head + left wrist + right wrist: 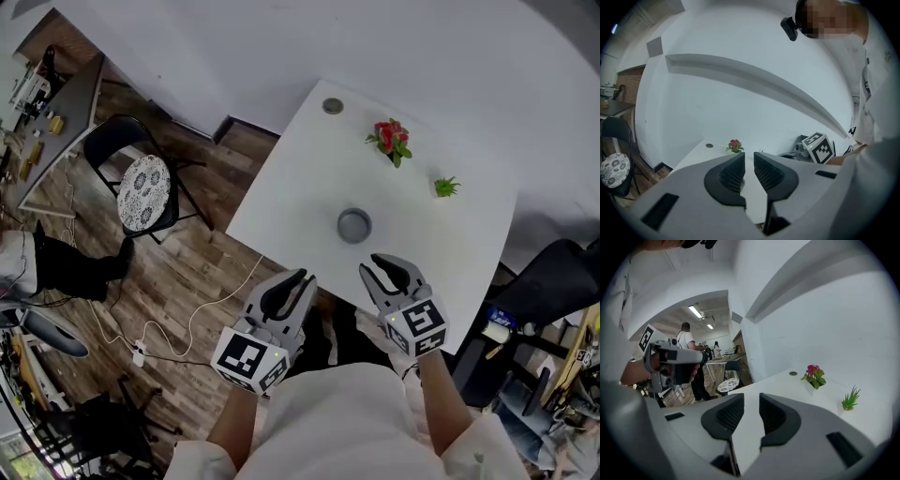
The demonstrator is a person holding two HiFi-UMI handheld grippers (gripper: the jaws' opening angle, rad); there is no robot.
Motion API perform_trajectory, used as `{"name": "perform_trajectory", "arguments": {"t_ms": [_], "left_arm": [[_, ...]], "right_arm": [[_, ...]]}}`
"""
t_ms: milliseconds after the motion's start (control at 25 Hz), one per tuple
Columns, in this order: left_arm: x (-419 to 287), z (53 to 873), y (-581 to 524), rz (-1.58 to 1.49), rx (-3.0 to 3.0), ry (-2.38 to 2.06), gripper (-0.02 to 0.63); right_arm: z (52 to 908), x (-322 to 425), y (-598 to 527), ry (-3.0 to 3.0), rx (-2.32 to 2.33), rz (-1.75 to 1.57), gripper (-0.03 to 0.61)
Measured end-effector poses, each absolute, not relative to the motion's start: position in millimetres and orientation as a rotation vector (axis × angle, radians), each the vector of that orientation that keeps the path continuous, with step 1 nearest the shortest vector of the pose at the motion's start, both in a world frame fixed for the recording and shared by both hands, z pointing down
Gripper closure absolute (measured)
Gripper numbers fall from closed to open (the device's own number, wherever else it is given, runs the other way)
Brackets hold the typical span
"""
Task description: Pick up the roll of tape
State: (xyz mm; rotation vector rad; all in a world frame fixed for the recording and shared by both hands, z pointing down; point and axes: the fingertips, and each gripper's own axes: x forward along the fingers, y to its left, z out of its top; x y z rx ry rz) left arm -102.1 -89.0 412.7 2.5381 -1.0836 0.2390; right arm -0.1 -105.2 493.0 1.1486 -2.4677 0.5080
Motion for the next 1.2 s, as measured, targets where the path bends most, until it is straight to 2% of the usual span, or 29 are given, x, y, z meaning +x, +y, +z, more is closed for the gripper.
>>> {"name": "perform_trajectory", "arguments": {"t_ms": [360, 600, 1200], "left_arm": [[-98, 424, -105, 0.288, 2.477, -1.153, 0.551], [-92, 429, -108, 0.316, 2.447, -1.19, 0.551], [-89, 431, -97, 0.344, 2.389, -1.284, 0.551]], "right_arm": [[558, -5, -133, -2.395, 0.951, 0.454, 0.474], [598, -12, -136, -2.299, 0.752, 0.24, 0.478], [653, -19, -148, -2.137, 0.498, -0.014, 0.477]]}}
